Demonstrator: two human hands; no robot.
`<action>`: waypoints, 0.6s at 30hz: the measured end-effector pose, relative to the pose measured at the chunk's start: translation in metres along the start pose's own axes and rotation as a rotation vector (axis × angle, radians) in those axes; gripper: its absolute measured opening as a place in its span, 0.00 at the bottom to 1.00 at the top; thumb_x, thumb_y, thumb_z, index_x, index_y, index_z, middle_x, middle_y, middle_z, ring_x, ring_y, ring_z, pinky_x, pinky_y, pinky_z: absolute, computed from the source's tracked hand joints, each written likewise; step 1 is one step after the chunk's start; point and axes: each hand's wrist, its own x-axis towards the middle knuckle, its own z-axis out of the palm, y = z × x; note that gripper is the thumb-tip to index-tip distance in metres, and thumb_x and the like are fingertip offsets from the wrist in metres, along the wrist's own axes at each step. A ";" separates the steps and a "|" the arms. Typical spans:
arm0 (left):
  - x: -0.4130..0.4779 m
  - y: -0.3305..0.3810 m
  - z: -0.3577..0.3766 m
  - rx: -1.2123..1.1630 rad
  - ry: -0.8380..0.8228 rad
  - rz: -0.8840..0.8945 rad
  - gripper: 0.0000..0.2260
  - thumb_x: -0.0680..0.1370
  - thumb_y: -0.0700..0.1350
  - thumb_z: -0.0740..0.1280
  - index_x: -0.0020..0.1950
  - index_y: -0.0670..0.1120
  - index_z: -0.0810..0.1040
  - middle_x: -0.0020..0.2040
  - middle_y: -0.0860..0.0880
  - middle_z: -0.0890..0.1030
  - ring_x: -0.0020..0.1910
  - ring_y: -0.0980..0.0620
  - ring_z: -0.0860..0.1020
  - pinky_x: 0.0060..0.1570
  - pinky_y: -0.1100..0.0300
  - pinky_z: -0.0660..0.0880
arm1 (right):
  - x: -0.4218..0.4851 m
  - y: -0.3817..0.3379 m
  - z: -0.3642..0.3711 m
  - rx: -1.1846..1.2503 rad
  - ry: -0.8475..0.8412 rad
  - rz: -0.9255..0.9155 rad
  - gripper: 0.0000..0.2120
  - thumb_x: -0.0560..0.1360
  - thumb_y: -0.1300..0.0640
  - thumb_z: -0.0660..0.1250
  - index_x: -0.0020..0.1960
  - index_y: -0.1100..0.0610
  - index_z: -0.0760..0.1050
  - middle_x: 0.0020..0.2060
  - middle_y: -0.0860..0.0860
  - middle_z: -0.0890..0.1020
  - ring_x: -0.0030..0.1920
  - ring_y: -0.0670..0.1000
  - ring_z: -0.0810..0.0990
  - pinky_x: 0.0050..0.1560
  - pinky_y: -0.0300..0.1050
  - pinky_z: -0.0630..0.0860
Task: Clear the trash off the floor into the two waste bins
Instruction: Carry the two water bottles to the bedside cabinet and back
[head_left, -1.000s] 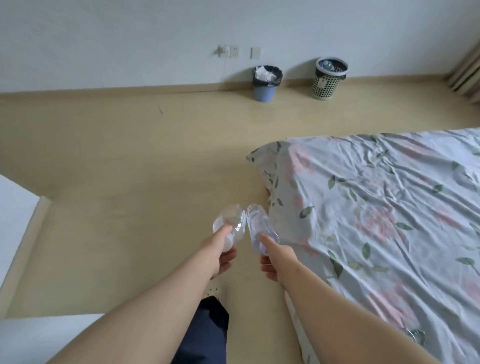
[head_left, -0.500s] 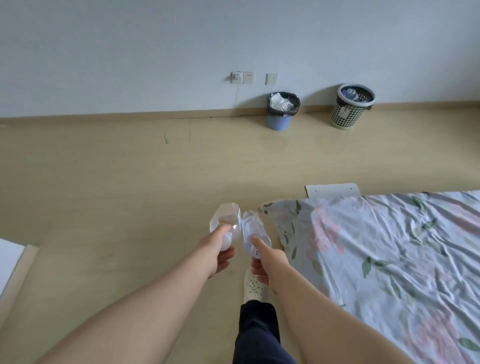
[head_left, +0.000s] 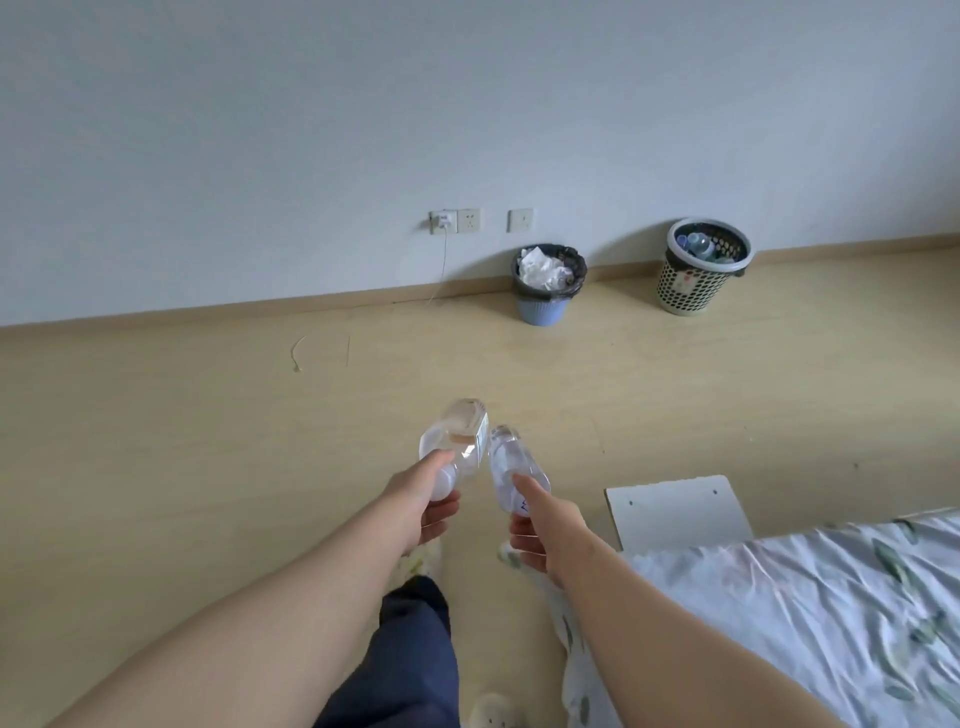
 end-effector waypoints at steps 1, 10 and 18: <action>0.014 0.017 0.006 0.005 -0.006 0.008 0.14 0.73 0.56 0.66 0.45 0.44 0.75 0.36 0.48 0.79 0.33 0.53 0.77 0.35 0.61 0.72 | 0.014 -0.017 0.000 0.001 0.017 -0.011 0.16 0.71 0.45 0.66 0.36 0.57 0.69 0.29 0.51 0.71 0.28 0.49 0.69 0.31 0.39 0.67; 0.130 0.224 0.086 0.234 -0.125 0.091 0.13 0.73 0.55 0.65 0.44 0.45 0.73 0.37 0.49 0.78 0.34 0.54 0.77 0.37 0.61 0.72 | 0.135 -0.201 -0.002 0.126 0.093 -0.042 0.16 0.74 0.44 0.64 0.38 0.57 0.70 0.30 0.50 0.72 0.30 0.49 0.71 0.33 0.39 0.68; 0.196 0.318 0.205 0.408 -0.178 0.038 0.14 0.73 0.55 0.66 0.43 0.45 0.73 0.37 0.49 0.78 0.34 0.54 0.77 0.36 0.61 0.73 | 0.210 -0.298 -0.050 0.382 0.142 0.040 0.18 0.73 0.42 0.62 0.40 0.58 0.73 0.32 0.50 0.74 0.32 0.48 0.74 0.36 0.39 0.71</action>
